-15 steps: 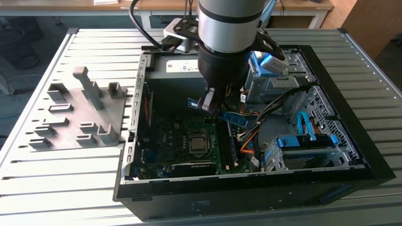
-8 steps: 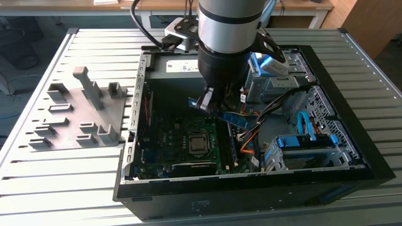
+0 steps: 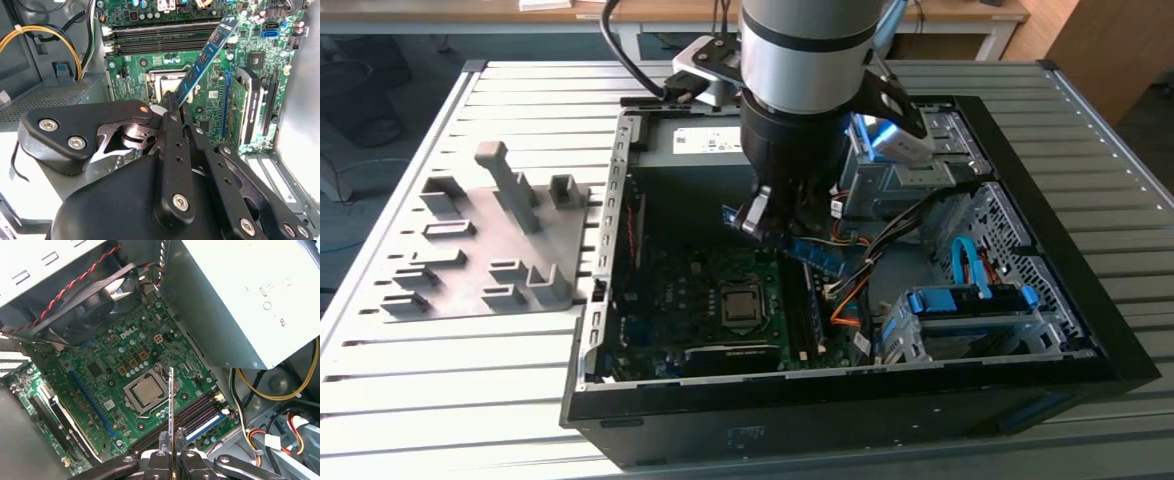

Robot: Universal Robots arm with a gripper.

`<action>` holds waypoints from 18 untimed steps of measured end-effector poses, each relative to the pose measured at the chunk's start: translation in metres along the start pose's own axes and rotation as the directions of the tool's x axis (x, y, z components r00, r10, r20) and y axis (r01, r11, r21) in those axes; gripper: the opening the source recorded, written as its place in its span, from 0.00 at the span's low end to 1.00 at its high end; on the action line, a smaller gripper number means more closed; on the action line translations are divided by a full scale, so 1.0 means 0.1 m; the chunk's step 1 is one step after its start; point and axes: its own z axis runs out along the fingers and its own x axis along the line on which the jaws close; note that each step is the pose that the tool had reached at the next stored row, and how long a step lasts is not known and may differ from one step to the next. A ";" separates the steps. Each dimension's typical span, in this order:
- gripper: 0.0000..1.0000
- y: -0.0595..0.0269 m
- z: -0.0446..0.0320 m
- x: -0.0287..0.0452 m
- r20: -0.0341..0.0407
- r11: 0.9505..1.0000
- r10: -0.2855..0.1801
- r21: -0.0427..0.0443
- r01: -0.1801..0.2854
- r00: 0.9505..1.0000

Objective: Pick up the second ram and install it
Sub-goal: 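Insert the second ram into the second slot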

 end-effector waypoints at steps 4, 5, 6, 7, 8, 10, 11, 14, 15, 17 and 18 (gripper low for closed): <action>0.14 0.000 0.003 0.000 0.000 1.000 0.022 0.001 -0.022 1.000; 0.14 0.000 0.004 0.000 0.000 1.000 0.027 0.001 -0.027 1.000; 0.14 0.000 0.005 0.000 0.001 1.000 0.031 0.001 -0.031 1.000; 0.14 0.000 0.005 0.000 0.001 0.999 0.036 0.002 -0.036 0.999; 0.14 0.000 0.006 0.000 0.001 0.999 0.040 0.002 -0.040 0.999; 0.14 0.000 0.007 0.001 0.001 0.999 0.049 0.002 -0.049 0.999; 0.14 0.000 0.008 0.000 0.001 0.999 0.053 0.002 -0.053 0.999; 0.14 0.000 0.009 0.000 0.001 0.998 0.067 0.003 -0.067 0.998; 0.14 0.000 0.010 0.001 0.001 0.997 0.071 0.003 -0.071 0.997; 0.14 0.000 0.011 0.001 0.001 0.997 0.080 0.004 -0.080 0.997; 0.14 0.000 0.011 0.001 0.001 0.996 0.084 0.004 -0.084 0.996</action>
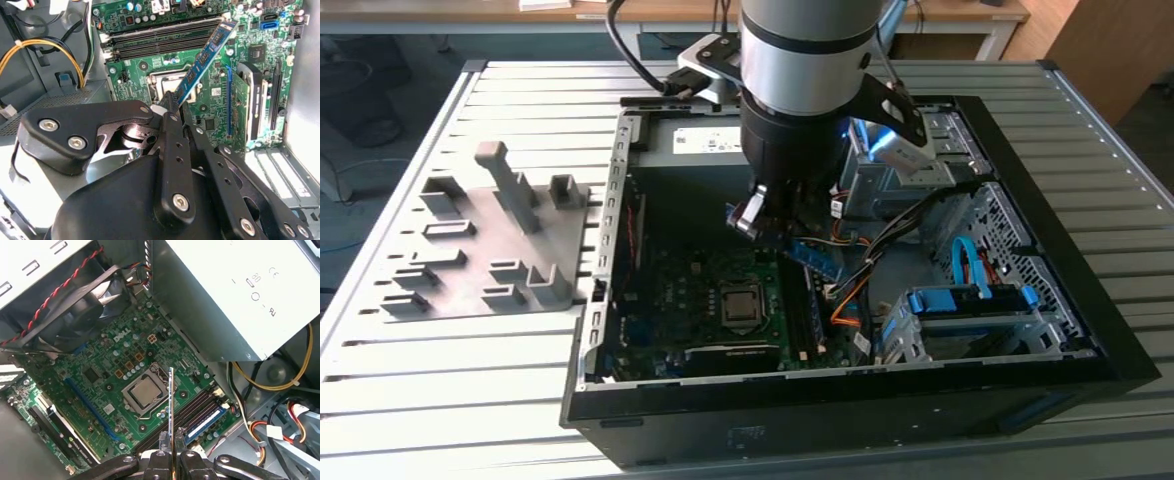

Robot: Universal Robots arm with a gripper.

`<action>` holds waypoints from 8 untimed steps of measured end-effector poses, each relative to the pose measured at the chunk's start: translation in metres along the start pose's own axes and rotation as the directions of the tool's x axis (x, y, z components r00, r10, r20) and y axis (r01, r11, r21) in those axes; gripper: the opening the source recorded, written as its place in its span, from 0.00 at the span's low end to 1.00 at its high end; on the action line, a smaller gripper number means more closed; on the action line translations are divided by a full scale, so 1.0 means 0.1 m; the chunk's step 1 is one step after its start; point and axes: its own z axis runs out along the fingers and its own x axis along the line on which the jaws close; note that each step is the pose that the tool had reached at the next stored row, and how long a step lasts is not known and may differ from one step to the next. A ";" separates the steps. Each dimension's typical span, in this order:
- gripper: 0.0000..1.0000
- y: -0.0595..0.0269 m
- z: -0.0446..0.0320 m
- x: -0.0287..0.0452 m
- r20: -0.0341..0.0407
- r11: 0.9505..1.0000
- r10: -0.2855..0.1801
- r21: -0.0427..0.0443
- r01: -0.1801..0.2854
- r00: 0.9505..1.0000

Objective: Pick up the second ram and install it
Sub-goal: 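Insert the second ram into the second slot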

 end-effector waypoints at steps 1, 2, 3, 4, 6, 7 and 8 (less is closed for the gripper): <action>0.14 0.000 0.001 0.000 0.000 1.000 0.004 0.000 -0.004 1.000; 0.14 0.000 0.001 0.000 0.000 1.000 0.009 0.000 -0.009 1.000; 0.14 0.000 0.002 0.000 0.000 1.000 0.013 0.001 -0.013 1.000; 0.14 0.000 0.002 0.000 0.000 1.000 0.017 0.001 -0.017 1.000; 0.14 0.000 0.003 0.000 0.000 1.000 0.026 0.001 -0.026 1.000; 0.14 0.000 0.004 0.000 0.001 1.000 0.030 0.001 -0.030 1.000; 0.14 0.000 0.004 0.000 0.001 0.999 0.035 0.002 -0.035 0.999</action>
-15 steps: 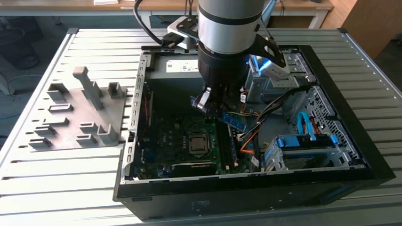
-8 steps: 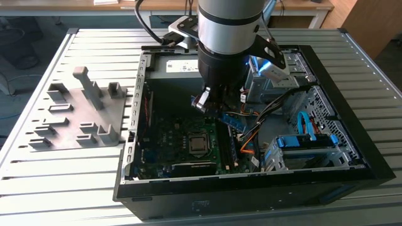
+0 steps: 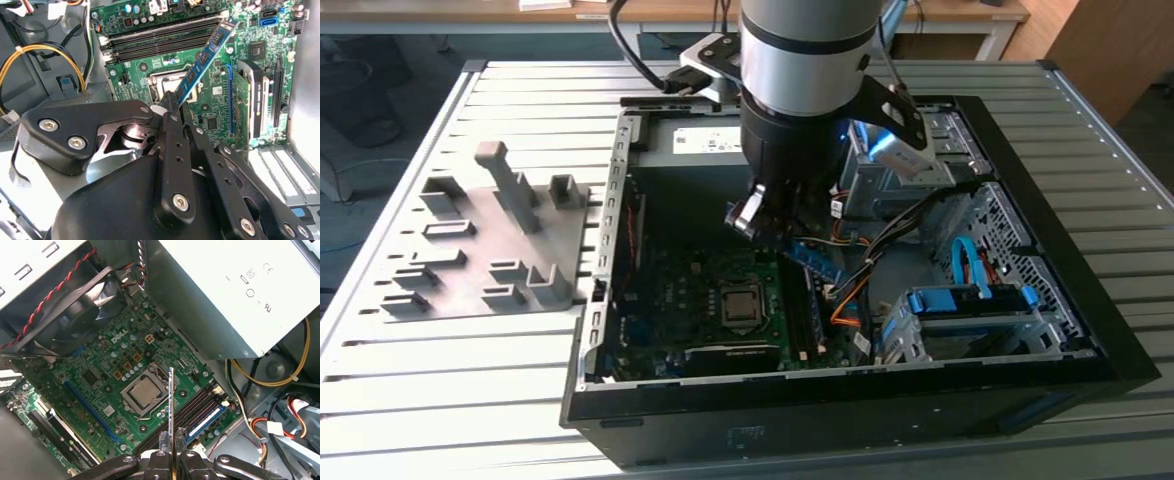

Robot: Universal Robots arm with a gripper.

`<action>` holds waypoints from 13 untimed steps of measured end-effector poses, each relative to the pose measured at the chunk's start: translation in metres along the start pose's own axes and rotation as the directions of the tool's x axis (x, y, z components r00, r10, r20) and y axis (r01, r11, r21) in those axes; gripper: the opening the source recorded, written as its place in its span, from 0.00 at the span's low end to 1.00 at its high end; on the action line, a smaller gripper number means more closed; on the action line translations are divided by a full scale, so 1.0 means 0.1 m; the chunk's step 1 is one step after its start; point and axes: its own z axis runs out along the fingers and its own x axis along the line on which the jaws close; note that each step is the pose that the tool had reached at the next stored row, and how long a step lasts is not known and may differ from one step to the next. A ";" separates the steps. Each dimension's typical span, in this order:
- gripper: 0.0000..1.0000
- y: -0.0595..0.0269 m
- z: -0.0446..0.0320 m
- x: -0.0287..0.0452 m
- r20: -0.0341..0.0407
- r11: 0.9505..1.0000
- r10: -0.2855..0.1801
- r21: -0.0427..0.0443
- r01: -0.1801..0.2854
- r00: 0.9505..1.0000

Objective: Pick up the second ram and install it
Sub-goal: 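Insert the second ram into the second slot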

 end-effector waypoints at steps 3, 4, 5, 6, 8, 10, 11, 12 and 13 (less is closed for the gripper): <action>0.14 0.000 0.002 0.000 0.000 1.000 0.013 0.001 -0.013 1.000; 0.14 0.000 0.002 0.000 0.000 1.000 0.017 0.001 -0.017 1.000; 0.14 0.000 0.003 0.000 0.000 1.000 0.022 0.001 -0.022 1.000; 0.14 0.000 0.003 0.000 0.000 1.000 0.026 0.001 -0.026 1.000; 0.14 0.000 0.004 0.000 0.001 0.999 0.038 0.002 -0.038 0.999; 0.14 0.000 0.005 0.000 0.001 0.999 0.050 0.002 -0.050 0.999; 0.14 0.000 0.005 0.000 0.001 0.998 0.057 0.003 -0.057 0.998; 0.14 0.000 0.006 0.000 0.001 0.998 0.063 0.003 -0.063 0.998; 0.14 0.000 0.006 0.000 0.001 0.998 0.070 0.003 -0.070 0.998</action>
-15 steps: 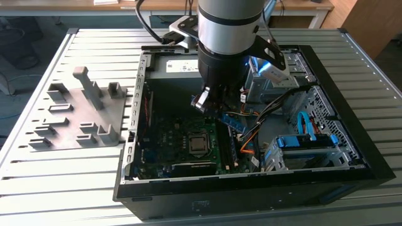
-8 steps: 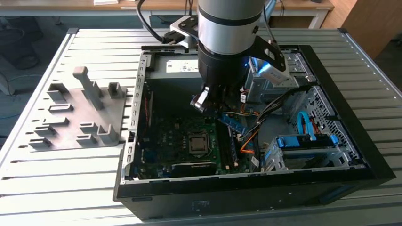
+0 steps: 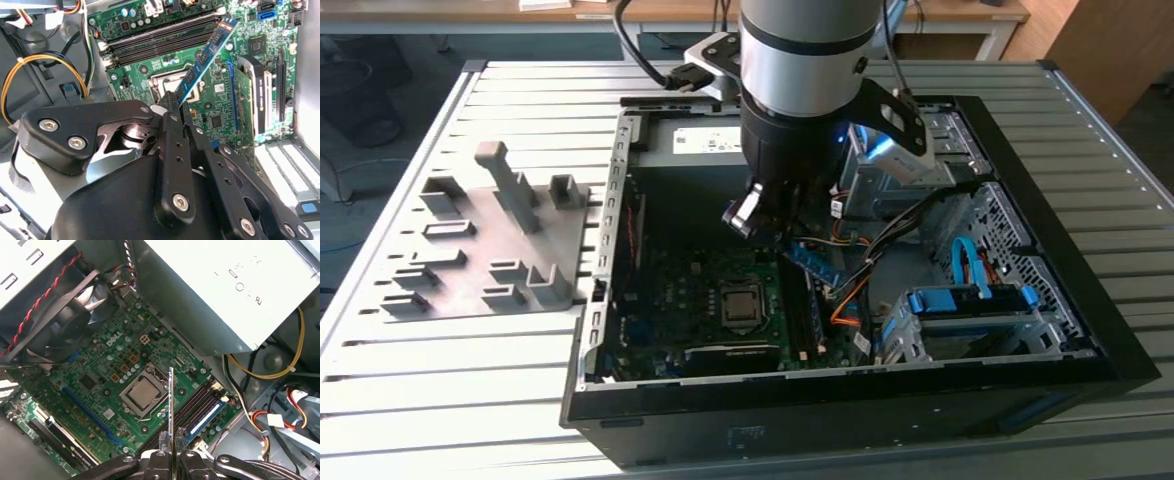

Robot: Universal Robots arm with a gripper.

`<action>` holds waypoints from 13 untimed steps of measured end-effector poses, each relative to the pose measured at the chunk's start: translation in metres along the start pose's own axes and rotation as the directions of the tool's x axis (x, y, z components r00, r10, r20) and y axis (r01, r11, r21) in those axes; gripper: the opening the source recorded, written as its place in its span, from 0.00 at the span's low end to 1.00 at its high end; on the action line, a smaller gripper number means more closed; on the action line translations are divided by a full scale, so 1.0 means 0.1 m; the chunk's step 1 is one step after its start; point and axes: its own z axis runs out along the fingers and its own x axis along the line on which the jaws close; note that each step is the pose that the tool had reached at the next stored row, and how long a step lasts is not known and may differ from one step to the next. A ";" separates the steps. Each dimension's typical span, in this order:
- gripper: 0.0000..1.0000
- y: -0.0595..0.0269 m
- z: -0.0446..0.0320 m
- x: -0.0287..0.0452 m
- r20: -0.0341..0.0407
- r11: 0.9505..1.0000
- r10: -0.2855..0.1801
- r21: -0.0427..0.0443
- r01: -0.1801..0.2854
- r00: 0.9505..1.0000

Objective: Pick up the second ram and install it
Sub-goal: 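Insert the second ram into the second slot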

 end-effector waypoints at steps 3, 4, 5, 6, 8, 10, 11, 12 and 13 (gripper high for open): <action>0.14 0.000 0.001 0.000 0.000 1.000 0.018 0.001 -0.018 1.000; 0.14 0.000 0.002 0.000 0.000 1.000 0.024 0.001 -0.024 1.000; 0.14 0.000 0.002 0.000 0.000 1.000 0.030 0.002 -0.030 1.000; 0.14 0.000 0.003 0.000 0.001 0.999 0.036 0.002 -0.036 0.999; 0.14 0.000 0.004 0.000 0.001 0.999 0.048 0.002 -0.048 0.999; 0.14 0.000 0.004 0.000 0.001 0.998 0.059 0.003 -0.059 0.998; 0.14 0.000 0.005 0.000 0.001 0.998 0.064 0.003 -0.064 0.998; 0.14 0.000 0.005 0.000 0.001 0.998 0.069 0.003 -0.069 0.998; 0.14 0.000 0.005 0.000 0.001 0.997 0.075 0.004 -0.075 0.997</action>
